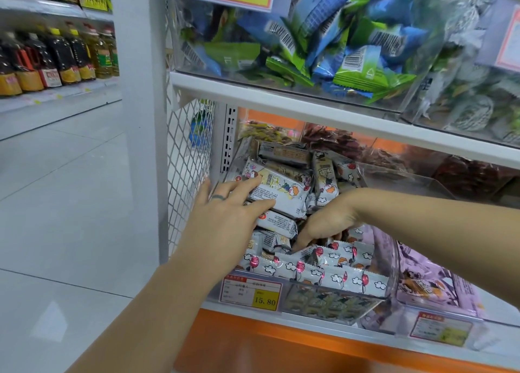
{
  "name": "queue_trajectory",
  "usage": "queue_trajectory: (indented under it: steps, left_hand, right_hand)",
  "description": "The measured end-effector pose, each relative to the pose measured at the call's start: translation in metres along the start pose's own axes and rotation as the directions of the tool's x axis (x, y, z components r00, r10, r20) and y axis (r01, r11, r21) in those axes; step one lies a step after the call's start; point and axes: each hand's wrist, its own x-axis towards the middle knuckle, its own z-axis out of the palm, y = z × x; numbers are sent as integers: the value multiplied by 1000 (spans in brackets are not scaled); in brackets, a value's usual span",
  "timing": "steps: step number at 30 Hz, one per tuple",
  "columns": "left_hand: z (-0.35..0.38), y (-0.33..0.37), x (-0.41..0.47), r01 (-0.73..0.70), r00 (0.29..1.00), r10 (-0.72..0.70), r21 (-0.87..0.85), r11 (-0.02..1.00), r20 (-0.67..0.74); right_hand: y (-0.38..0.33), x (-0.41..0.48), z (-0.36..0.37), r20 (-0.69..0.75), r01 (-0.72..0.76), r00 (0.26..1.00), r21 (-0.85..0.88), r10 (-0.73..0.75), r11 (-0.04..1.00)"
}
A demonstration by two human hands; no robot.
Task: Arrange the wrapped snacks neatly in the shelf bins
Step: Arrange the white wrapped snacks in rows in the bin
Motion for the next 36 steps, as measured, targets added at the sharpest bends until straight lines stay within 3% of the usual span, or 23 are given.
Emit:
queue_trajectory:
  steps: [4, 11, 15, 22, 29, 36]
  left_hand:
    - [0, 0, 0, 6, 1000, -6, -3, 1000, 2]
    - [2, 0, 0, 16, 1000, -16, 4, 1000, 13]
    - [1, 0, 0, 9, 1000, -9, 6, 1000, 6]
    - [0, 1, 0, 9, 1000, -9, -2, 1000, 1]
    - [-3, 2, 1, 24, 999, -24, -7, 1000, 35]
    - [-3, 2, 0, 31, 997, -30, 0, 1000, 69]
  right_hand:
    - [0, -6, 2, 9, 49, 999, -115, -49, 992]
    - [4, -10, 9, -113, 172, 975, -178, -194, 969]
    - [4, -10, 10, -136, 168, 970, -239, -204, 957]
    - [4, -9, 11, -162, 196, 965, -81, -207, 977]
    - [5, -8, 11, -176, 183, 963, -139, -206, 973]
    - [14, -15, 16, -275, 331, 906, -14, -322, 943]
